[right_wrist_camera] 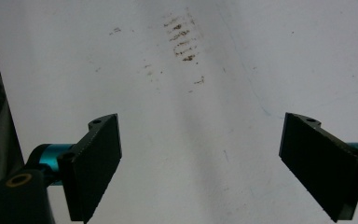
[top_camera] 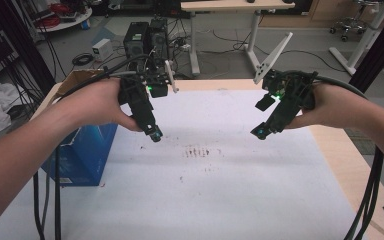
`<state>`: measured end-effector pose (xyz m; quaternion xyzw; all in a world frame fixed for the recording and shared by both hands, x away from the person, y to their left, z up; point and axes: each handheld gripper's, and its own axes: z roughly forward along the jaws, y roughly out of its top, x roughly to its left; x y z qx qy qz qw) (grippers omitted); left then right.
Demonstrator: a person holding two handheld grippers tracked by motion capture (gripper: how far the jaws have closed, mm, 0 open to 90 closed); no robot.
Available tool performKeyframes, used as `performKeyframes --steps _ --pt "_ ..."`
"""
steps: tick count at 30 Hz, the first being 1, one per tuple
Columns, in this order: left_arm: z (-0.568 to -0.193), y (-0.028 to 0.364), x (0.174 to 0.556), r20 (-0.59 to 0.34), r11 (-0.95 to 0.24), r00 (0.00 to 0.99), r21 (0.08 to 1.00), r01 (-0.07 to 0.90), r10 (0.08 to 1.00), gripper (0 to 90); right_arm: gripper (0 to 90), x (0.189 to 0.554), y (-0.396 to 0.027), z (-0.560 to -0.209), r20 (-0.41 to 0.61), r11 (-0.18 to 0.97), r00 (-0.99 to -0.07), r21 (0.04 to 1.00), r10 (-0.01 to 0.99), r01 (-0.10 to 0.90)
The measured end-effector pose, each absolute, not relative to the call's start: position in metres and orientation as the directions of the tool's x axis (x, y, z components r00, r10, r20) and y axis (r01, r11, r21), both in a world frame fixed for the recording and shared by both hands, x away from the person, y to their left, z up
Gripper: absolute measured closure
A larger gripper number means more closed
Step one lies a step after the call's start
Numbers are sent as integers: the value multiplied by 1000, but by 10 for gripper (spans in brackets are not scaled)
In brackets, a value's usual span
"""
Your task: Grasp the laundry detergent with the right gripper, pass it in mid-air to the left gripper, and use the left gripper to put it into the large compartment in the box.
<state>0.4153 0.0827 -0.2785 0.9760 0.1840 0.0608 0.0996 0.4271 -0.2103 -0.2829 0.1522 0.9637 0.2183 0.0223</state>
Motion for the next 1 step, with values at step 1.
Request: performKeyframes --steps 1 --pt "-279 83 415 82 -912 925 217 347 371 188 125 427 -210 -283 23 857 -952 430 304 284"
